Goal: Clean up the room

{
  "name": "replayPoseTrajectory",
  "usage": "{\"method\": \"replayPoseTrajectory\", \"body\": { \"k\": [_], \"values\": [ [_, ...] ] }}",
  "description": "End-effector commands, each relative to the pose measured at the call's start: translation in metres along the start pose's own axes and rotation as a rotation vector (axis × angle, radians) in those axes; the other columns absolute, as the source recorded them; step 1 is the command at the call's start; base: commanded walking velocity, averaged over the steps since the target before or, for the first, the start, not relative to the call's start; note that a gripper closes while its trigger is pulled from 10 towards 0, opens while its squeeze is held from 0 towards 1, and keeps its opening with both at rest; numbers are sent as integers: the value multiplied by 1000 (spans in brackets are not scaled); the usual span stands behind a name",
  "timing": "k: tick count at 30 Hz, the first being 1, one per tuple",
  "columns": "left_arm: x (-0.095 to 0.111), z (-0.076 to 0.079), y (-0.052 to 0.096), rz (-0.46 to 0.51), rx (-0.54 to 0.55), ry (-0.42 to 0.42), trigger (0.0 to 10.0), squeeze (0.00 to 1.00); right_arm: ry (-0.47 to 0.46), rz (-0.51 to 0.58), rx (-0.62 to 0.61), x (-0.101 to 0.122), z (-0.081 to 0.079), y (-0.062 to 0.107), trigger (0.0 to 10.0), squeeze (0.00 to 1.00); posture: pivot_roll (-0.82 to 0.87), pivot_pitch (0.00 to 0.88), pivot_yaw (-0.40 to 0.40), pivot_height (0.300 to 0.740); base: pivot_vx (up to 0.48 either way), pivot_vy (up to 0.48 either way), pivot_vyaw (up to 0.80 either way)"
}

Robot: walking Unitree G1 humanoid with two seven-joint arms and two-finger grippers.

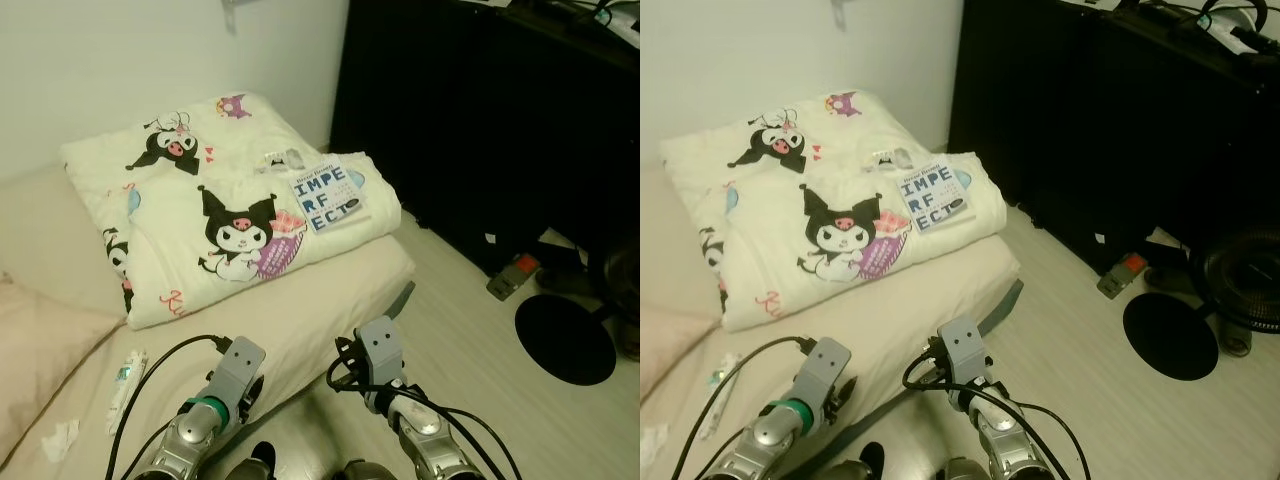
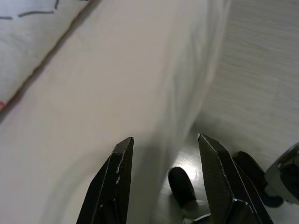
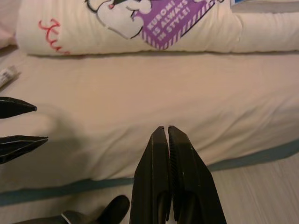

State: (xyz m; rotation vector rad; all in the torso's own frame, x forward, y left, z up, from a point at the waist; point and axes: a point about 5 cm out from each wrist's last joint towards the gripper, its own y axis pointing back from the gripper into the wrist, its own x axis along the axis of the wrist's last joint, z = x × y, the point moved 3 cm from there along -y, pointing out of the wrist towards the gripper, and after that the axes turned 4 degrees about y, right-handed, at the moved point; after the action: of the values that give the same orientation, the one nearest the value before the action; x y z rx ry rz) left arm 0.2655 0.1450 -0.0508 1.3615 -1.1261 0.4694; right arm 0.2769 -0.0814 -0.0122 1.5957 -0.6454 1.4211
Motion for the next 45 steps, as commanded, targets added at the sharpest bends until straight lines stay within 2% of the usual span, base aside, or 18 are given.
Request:
{"method": "replayPoseTrajectory", "body": {
  "k": [1,33,45],
  "values": [
    [-5,5,2,-11,-12,8,10000,0,-15,-29,-9,-8,0,4,10000,0,-59,5,-37,740,-386,0,0],
    [-5,4,2,-9,-7,6,10000,0,3,-32,-3,-7,-1,3,10000,0,-58,5,-35,740,-326,0,0],
    [-3,5,2,-2,-9,8,10000,0,1,-31,5,-7,-2,3,10000,0,-56,5,-36,740,0,0,797]
  ]
}}
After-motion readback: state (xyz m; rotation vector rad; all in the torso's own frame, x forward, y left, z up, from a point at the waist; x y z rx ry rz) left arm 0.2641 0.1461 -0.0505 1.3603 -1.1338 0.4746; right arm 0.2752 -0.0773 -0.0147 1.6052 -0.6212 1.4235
